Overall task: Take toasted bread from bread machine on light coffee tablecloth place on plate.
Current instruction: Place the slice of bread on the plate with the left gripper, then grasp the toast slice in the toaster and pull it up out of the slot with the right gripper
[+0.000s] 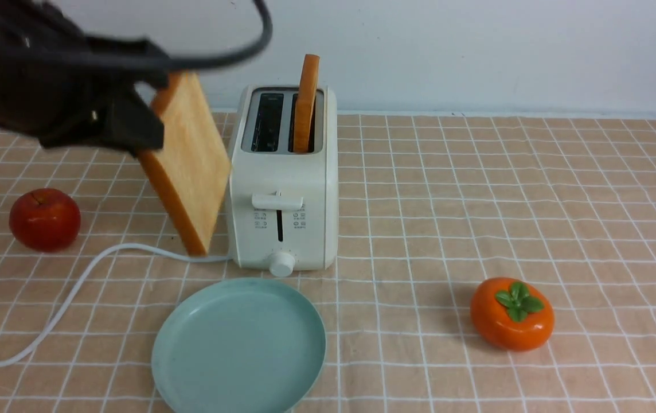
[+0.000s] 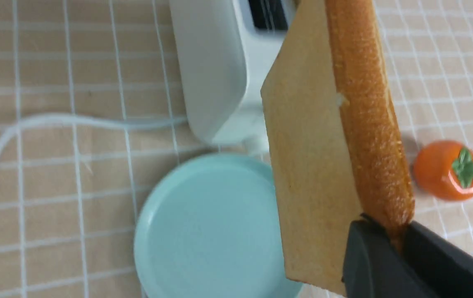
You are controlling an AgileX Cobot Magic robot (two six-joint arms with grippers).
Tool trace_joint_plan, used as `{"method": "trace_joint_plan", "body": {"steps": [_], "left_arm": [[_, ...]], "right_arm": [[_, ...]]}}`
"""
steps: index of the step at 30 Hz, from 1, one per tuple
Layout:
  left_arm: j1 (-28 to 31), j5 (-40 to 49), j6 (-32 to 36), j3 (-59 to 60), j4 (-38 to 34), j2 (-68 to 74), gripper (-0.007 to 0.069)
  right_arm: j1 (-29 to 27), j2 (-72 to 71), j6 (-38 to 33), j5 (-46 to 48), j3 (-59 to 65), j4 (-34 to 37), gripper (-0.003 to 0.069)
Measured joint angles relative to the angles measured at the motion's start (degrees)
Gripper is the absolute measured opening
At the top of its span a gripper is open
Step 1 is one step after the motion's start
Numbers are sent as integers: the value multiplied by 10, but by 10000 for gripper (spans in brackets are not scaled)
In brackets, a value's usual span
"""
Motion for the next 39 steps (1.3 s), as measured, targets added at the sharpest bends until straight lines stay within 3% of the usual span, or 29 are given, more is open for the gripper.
{"method": "trace_joint_plan", "body": {"steps": [1,4,5,7,8,9,11,14,19,20,25,29,37,38,39], "left_arm": [[0,-4,6,8,-5,-1,36],[0,-80,88,144,-126,0,36],[0,-84,94,149,-126,0,36],[0,-125,181,203,-227,16,36],[0,-128,189,203,-235,18,36],[0,-150,249,220,-293,34,36],[0,-161,314,226,-337,55,36],[0,-171,365,227,-363,85,36],[0,-185,381,227,-365,126,85],[0,-185,381,227,-365,128,85],[0,-181,380,227,-340,138,224],[0,-172,342,227,-289,138,248],[0,-137,95,227,-14,102,179],[0,-124,34,227,37,78,150],[0,-120,27,227,49,71,147]], "right_arm": [[0,0,0,0,0,0,39],[0,0,0,0,0,0,42],[0,0,0,0,0,0,42],[0,0,0,0,0,0,44],[0,0,0,0,0,0,44],[0,0,0,0,0,0,46],[0,0,0,0,0,0,49],[0,0,0,0,0,0,53],[0,0,0,-1,0,3,59],[0,0,0,-1,0,4,60],[0,0,0,-27,0,10,71],[0,2,0,-47,-11,10,78],[0,58,-1,-15,-86,15,85],[4,79,-7,-3,-109,15,85],[5,85,-8,-1,-115,14,85]]}}
